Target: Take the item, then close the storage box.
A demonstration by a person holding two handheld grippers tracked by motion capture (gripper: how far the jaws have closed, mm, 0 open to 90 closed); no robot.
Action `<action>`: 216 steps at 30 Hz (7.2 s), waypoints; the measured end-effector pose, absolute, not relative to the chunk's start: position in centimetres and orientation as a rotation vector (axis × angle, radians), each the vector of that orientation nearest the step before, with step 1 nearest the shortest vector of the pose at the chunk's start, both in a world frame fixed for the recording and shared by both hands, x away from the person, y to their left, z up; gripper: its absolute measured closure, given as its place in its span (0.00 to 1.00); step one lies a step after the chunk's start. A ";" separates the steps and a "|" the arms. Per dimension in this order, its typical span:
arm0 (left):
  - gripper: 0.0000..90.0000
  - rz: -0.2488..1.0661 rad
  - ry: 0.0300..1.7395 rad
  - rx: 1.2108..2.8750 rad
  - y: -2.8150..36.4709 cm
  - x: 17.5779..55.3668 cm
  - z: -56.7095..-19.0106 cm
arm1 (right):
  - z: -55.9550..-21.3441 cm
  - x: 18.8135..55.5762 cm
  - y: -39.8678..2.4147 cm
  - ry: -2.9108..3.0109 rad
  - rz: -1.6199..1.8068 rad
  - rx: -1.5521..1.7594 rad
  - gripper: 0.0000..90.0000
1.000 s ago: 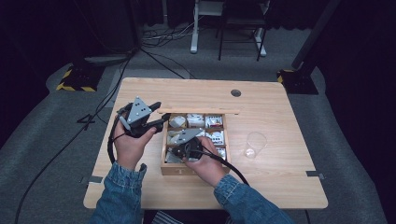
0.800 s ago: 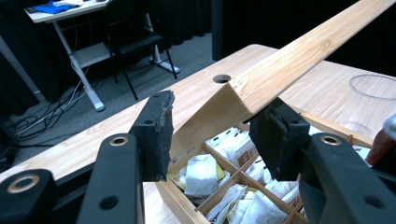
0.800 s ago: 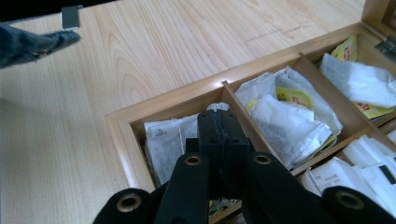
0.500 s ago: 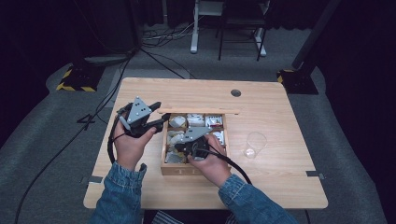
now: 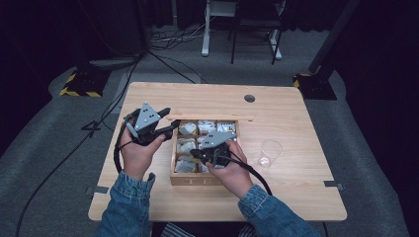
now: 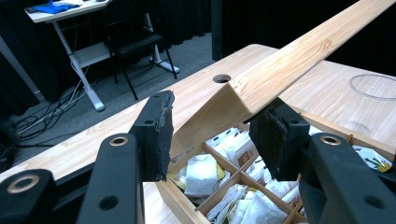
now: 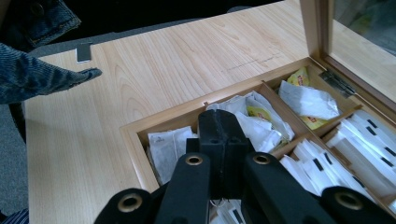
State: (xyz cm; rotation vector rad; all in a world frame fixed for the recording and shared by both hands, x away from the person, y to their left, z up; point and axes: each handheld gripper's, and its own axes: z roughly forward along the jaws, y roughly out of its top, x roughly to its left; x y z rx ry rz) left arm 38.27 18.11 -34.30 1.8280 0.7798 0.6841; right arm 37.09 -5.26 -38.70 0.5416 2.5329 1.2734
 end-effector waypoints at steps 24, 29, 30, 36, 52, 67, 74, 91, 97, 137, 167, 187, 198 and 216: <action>0.56 0.684 0.777 1.831 17.9 38.3 -34.3 | -35.2 35.9 -10.7 2.433 1.305 0.596 1.00; 0.56 0.683 0.776 1.831 17.9 38.3 -34.3 | -34.7 35.9 -11.8 2.407 1.310 0.625 1.00; 0.56 0.683 0.776 1.831 17.9 38.3 -34.3 | -34.7 35.8 -12.1 2.402 1.310 0.629 1.00; 0.56 0.683 0.775 1.831 17.9 38.3 -34.3 | -34.2 35.7 -13.6 2.377 1.313 0.664 1.00; 0.56 0.680 0.773 1.829 17.8 38.4 -34.3 | -33.6 36.0 -18.2 2.286 1.298 0.779 1.00; 0.56 0.683 0.774 1.831 17.8 38.4 -34.3 | -33.8 36.4 -22.2 2.202 1.274 0.897 1.00; 0.56 0.680 0.774 1.830 17.8 38.4 -34.3 | -34.1 36.9 -23.8 2.157 1.264 0.952 1.00; 0.56 0.679 0.772 1.830 17.7 38.4 -34.3 | -36.0 37.8 -26.6 2.082 1.227 1.050 1.00; 0.56 0.679 0.772 1.830 17.7 38.4 -34.3 | -36.9 37.8 -26.9 2.065 1.230 1.059 1.00; 0.56 0.677 0.769 1.836 17.7 38.4 -34.2 | -39.6 37.6 -29.4 2.048 1.161 1.176 0.61; 0.55 0.685 0.770 1.877 17.4 37.9 -34.6 | -46.3 36.3 -35.0 2.139 1.025 1.375 0.41; 0.54 0.698 0.774 1.912 17.1 37.3 -35.0 | -50.0 36.4 -35.5 2.165 0.971 1.345 0.37; 0.54 0.707 0.774 1.925 17.0 37.2 -35.1 | -50.3 36.4 -35.5 2.161 0.979 1.307 0.34; 0.52 0.723 0.765 1.997 16.7 36.3 -35.5 | -50.3 36.4 -35.5 2.161 0.979 1.305 0.34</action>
